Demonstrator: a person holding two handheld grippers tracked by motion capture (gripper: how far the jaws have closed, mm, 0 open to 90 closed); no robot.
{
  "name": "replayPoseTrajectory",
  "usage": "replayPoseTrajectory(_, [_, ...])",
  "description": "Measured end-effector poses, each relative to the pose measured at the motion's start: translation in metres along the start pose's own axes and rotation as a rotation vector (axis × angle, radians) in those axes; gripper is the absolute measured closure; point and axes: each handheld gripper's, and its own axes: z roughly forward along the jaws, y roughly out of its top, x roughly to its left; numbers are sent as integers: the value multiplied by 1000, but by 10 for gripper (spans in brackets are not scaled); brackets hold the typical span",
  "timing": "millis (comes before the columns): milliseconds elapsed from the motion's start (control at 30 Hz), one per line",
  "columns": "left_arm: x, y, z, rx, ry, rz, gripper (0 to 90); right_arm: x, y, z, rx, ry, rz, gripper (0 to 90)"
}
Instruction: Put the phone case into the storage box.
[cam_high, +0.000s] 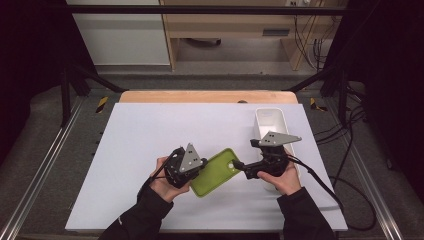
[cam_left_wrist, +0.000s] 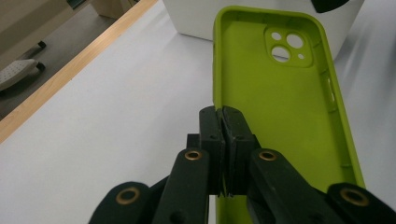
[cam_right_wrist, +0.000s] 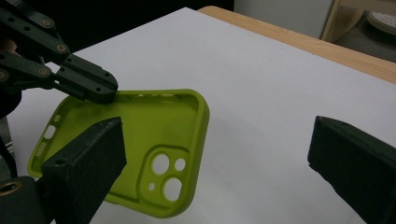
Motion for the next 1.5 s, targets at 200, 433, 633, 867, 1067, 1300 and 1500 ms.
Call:
replayPoseTrajectory(200, [-4,5,1,-6,2,20,877,-2,4,3,29,21,17,82])
replayPoseTrajectory(433, [-7,8,2,-1,-2,35,877,-4,3,8,76,41,22,116])
replayPoseTrajectory(633, [-10,8,4,-1,-5,38,877,-4,2,10,83,54,25,146])
replayPoseTrajectory(867, [-11,6,4,-2,-7,41,877,-4,1,12,109,86,26,200])
replayPoseTrajectory(1067, [-12,4,3,4,-4,44,877,-5,2,14,131,114,48,298])
replayPoseTrajectory(1300, [-13,3,3,6,-5,49,877,-7,1,16,160,142,63,439])
replayPoseTrajectory(1500, [-15,1,5,6,-11,53,877,-9,2,17,181,168,90,539])
